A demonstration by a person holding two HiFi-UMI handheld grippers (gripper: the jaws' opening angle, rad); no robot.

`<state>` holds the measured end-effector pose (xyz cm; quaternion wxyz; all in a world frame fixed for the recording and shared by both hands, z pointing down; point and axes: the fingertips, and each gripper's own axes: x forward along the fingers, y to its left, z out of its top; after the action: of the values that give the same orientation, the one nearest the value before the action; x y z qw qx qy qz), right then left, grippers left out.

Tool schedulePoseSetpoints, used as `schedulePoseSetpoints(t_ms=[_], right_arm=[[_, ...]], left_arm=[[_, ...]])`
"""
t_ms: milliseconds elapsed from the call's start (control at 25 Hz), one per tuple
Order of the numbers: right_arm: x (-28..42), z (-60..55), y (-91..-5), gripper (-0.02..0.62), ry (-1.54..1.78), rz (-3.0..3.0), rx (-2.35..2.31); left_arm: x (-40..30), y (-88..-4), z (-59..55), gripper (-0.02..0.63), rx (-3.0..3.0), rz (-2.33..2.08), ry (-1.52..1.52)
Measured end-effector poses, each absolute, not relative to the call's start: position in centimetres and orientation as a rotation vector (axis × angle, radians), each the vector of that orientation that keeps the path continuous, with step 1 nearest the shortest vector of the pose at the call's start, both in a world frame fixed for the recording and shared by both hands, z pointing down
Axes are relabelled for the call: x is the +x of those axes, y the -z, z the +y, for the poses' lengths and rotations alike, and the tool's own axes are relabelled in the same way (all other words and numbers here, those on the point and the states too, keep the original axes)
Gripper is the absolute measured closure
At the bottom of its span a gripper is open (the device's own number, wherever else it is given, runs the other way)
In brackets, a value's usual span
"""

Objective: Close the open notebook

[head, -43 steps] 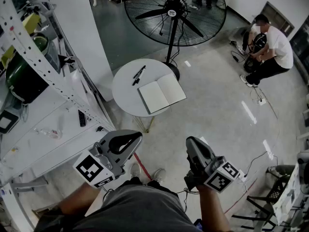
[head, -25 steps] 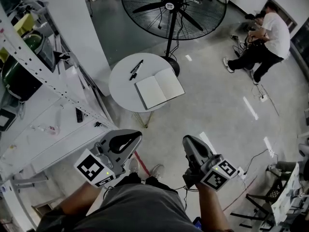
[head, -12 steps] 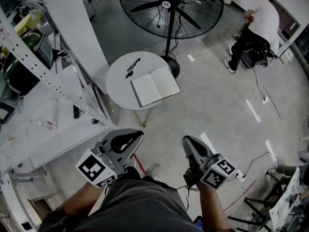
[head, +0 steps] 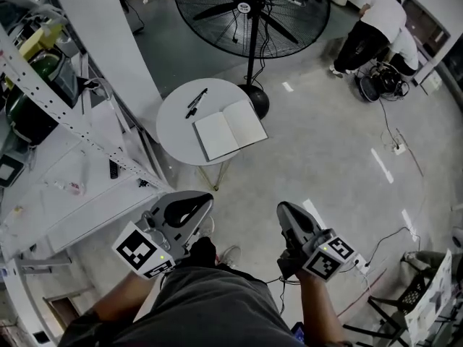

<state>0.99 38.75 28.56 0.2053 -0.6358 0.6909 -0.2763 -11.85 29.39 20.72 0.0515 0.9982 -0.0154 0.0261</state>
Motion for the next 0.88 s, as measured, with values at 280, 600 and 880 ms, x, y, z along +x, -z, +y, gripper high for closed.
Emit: schedulePoseSetpoints(t_ms=[280, 600, 880], right_arm=[[1.8, 38.2, -29.1, 0.578, 0.784, 1.898, -1.783], [3.3, 34.7, -29.7, 0.578, 0.796, 1.885, -1.809], [4.8, 29.3, -30.2, 0.578, 0.815, 1.877, -1.815]], left_arm=[[-10.9, -20.7, 28.3, 0.591, 3.038, -0.031, -0.068], [-9.5, -21.7, 24.3, 0.591, 3.018, -0.026, -0.059], [-7.9, -23.0, 19.1, 0.591, 2.991, -0.016, -0.081]])
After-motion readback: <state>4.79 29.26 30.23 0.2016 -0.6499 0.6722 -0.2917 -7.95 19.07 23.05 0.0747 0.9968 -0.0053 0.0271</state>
